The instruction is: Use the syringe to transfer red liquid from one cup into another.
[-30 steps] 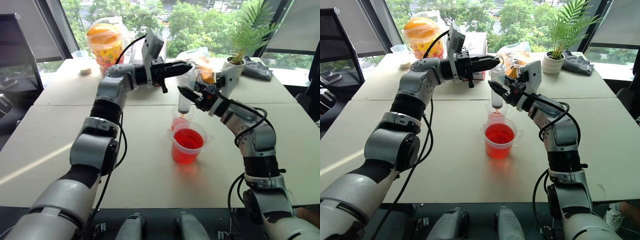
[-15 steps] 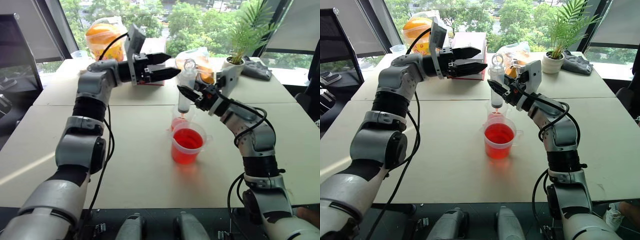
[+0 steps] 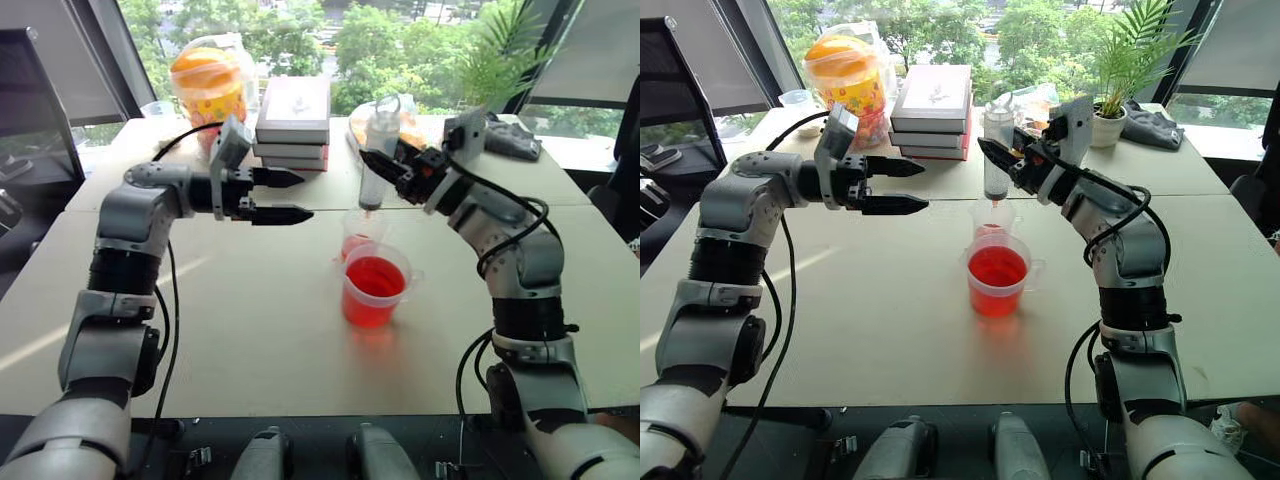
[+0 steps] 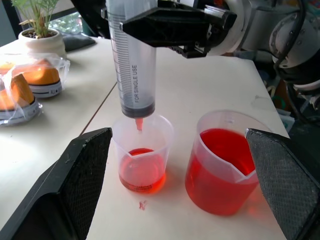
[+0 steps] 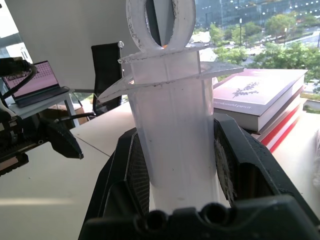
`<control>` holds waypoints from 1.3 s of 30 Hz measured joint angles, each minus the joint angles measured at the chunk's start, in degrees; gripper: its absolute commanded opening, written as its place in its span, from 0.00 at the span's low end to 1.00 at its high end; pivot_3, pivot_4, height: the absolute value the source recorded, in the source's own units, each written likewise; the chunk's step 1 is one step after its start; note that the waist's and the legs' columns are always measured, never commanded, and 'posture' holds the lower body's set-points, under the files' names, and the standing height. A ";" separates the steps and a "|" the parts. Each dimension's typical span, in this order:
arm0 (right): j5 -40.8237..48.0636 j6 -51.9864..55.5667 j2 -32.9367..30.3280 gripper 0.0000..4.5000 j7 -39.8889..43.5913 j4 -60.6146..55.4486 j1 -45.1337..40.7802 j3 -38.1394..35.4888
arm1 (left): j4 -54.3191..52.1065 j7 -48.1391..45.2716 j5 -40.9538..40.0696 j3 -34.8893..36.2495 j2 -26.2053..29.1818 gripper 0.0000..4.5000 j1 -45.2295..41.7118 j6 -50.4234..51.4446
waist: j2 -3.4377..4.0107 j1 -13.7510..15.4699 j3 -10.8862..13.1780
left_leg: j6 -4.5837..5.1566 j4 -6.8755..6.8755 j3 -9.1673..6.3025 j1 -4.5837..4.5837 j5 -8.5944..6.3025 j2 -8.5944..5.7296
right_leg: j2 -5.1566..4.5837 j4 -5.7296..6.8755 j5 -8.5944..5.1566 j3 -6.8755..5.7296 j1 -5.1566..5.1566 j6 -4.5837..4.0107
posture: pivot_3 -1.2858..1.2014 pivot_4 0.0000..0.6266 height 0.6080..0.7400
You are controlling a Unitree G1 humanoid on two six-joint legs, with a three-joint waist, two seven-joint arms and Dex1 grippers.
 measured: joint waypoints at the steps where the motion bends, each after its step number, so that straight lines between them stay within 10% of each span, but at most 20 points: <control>1: 1.02 2.09 -0.70 0.32 -0.63 -1.05 -0.97 -0.83 | -0.71 -0.32 -0.12 -0.12 0.33 0.98 0.69 0.00 | 0.00 0.00 0.00 | 0.00 -0.01 0.00 0.00 0.00 0.00 | -0.01 -0.01 0.00 0.00 0.00 0.00 | 0.52 0.24 1.00; 12: 5.96 43.58 -22.18 0.32 -11.92 1.83 -12.74 -7.34 | -3.79 -1.49 -0.75 -2.06 0.80 0.98 3.45 -0.78 | 0.02 1.26 0.01 | 0.06 -0.05 0.01 -0.02 -0.04 -0.01 | -0.11 -0.24 0.00 -0.02 0.09 -0.03 | 0.52 0.24 1.00; 27: -1.59 51.65 -29.67 0.32 4.24 30.30 -13.58 24.48 | -5.04 -0.17 -0.80 -3.41 -1.08 0.98 4.76 -1.94 | 0.05 0.66 0.02 | 0.13 -0.04 0.18 -0.04 -0.08 0.01 | -0.03 -0.22 0.00 0.09 0.02 -0.02 | 0.52 0.24 1.00; 33: -6.79 45.46 -26.15 0.99 9.31 39.46 -13.81 28.96 | -9.93 0.18 -0.71 -4.10 1.02 1.00 8.66 -2.16 | 0.04 0.71 0.02 | 0.13 -0.04 0.16 -0.05 -0.08 0.02 | -0.03 -0.20 0.00 0.07 0.01 -0.02 | 0.52 0.24 1.00; 39: -8.36 45.19 -28.96 0.99 13.42 35.08 -13.84 28.67 | -11.77 0.29 -0.91 -4.24 1.95 1.00 9.76 -2.05 | 0.09 1.11 0.05 | 0.13 -0.01 0.14 -0.09 -0.08 0.00 | -0.05 -0.21 0.00 0.05 -0.01 -0.02 | 0.52 0.24 1.00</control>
